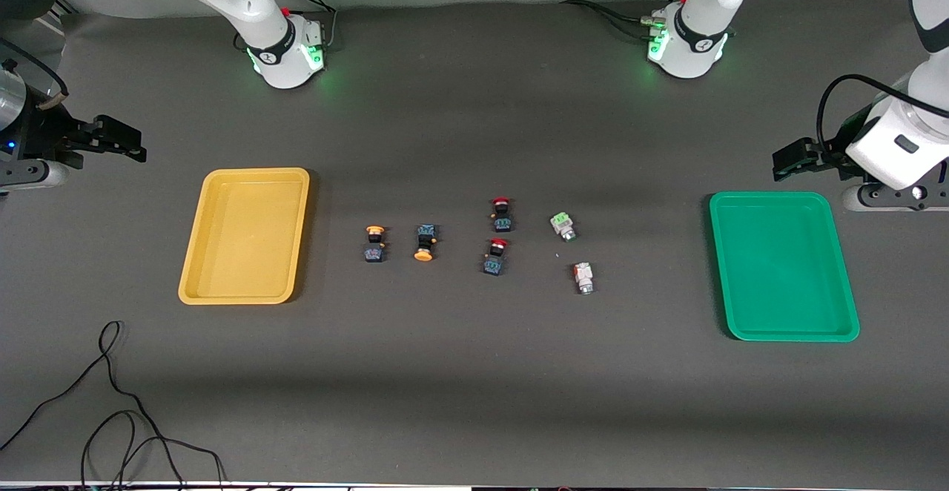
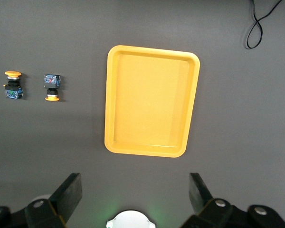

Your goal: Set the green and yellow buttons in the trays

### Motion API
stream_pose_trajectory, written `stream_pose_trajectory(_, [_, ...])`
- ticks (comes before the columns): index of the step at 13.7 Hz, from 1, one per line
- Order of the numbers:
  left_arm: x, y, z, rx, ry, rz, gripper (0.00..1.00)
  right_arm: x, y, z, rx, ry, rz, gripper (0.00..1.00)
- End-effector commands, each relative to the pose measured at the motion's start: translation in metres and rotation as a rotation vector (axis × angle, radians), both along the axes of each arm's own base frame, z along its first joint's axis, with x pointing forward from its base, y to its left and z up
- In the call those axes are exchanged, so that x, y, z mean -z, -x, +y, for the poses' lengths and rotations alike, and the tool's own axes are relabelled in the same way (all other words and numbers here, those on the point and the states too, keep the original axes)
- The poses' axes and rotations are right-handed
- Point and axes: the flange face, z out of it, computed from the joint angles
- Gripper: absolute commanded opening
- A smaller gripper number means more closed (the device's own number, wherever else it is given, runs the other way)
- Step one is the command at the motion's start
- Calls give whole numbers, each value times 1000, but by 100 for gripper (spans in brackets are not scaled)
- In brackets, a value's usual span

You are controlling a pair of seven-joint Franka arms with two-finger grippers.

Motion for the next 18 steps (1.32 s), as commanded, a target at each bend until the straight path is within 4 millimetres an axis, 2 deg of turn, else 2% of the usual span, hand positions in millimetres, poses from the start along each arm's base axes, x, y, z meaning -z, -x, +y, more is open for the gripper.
stream_pose_trajectory(1, [-7, 10, -7, 28, -1, -5, 100, -9, 6, 3, 2, -25, 4, 100])
stream_pose_trajectory(4, [-3, 12, -19, 35, 0, 3, 100, -9, 5, 18, 65, -68, 3, 100])
stream_pose_trajectory(5, [0, 13, -29, 43, 0, 4, 100, -9, 5, 30, 81, -83, 6, 99])
stream_pose_trajectory(9, [21, 24, -88, -91, 5, 24, 100, 6, 9, 112, 92, -61, 31, 100])
stream_pose_trajectory(11, [37, 36, -125, -163, -6, 22, 100, 29, 9, 148, 106, -44, 41, 99])
stream_pose_trajectory(13, [52, 54, -164, -280, -12, 5, 100, 59, 11, 176, 127, -35, 34, 100])
stream_pose_trajectory(15, [62, 78, -216, -391, -16, -11, 100, 103, 16, 193, 122, -34, 27, 99])
stream_pose_trajectory(17, [76, 93, -250, -537, 13, 4, 100, 157, 24, 208, 154, -40, -10, 99])
stream_pose_trajectory(18, [83, 103, -265, -568, 26, -2, 100, 187, 31, 222, 143, -43, -25, 99])
